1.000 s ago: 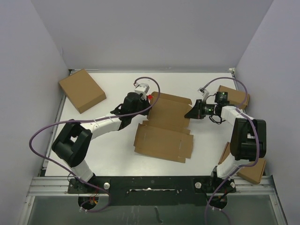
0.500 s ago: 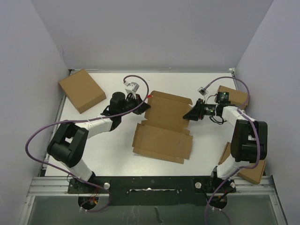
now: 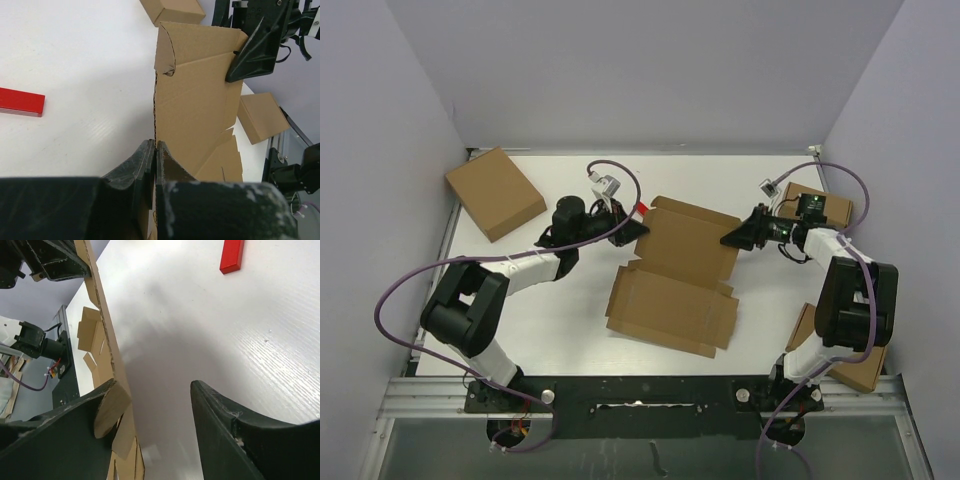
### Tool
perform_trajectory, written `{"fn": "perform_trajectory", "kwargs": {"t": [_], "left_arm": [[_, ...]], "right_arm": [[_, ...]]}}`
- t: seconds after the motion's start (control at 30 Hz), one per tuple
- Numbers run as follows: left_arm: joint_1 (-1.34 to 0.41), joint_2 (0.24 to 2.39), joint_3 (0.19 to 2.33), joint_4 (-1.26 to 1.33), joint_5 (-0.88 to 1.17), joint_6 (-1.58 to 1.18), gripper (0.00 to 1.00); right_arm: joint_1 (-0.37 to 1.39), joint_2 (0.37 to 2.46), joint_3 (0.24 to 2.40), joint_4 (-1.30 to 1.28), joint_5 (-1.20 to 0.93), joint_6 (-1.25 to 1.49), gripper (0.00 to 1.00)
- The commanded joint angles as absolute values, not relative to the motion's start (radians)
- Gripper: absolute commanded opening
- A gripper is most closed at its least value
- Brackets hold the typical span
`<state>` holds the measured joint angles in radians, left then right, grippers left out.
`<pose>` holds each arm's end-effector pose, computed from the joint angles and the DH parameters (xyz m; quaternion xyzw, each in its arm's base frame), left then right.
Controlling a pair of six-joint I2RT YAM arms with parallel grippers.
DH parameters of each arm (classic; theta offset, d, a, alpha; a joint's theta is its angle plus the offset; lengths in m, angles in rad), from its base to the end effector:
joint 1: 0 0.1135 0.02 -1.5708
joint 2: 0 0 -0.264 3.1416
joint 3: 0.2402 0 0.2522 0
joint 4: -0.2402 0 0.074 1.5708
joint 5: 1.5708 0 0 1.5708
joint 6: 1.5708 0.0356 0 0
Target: Fold the paper box
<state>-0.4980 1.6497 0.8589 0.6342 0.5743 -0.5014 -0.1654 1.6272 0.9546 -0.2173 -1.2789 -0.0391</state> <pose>0.3056 -0.1882 0.2285 0.1828 0.7294 -0.4875 0.4437 0.3182 -0.0185 0.2059 -0.1511 0.7674 0.5322 0.3240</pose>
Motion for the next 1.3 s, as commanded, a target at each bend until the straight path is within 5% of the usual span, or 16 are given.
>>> {"fn": "perform_trajectory", "kwargs": {"t": [0.0,0.3,0.5,0.7,0.83,1.0,1.03,1.13,1.27], "left_arm": [[-0.494,1.592,0.888,0.718,0.64,-0.521,0.0],[-0.494,1.614,0.914,0.719,0.694,-0.534,0.0],[-0.491,1.615,0.919,0.713,0.697,-0.535,0.0],[-0.46,1.621,0.917,0.713,0.699,-0.593,0.01],[-0.416,1.576,0.891,0.703,0.727,-0.631,0.33],[-0.322,1.47,0.839,0.58,0.809,-0.54,0.47],[-0.299,1.462,0.833,0.549,0.843,-0.515,0.46],[-0.246,1.481,0.809,0.528,1.019,-0.444,0.18],[-0.252,1.529,0.821,0.435,1.047,-0.345,0.16]], "right_arm": [[-0.17,1.558,0.965,-0.204,-1.365,-0.065,0.56],[-0.142,1.552,0.996,-0.321,-1.405,-0.182,0.34],[-0.138,1.553,1.025,-0.396,-1.439,-0.255,0.01],[-0.148,1.542,1.062,-0.489,-1.432,-0.309,0.0],[-0.15,1.525,1.06,-0.494,-1.431,-0.315,0.0],[-0.149,1.514,1.071,-0.536,-1.44,-0.362,0.0],[-0.148,1.513,1.073,-0.544,-1.442,-0.37,0.0],[-0.145,1.509,1.078,-0.562,-1.449,-0.395,0.0],[-0.143,1.506,1.089,-0.604,-1.457,-0.442,0.0]]}}
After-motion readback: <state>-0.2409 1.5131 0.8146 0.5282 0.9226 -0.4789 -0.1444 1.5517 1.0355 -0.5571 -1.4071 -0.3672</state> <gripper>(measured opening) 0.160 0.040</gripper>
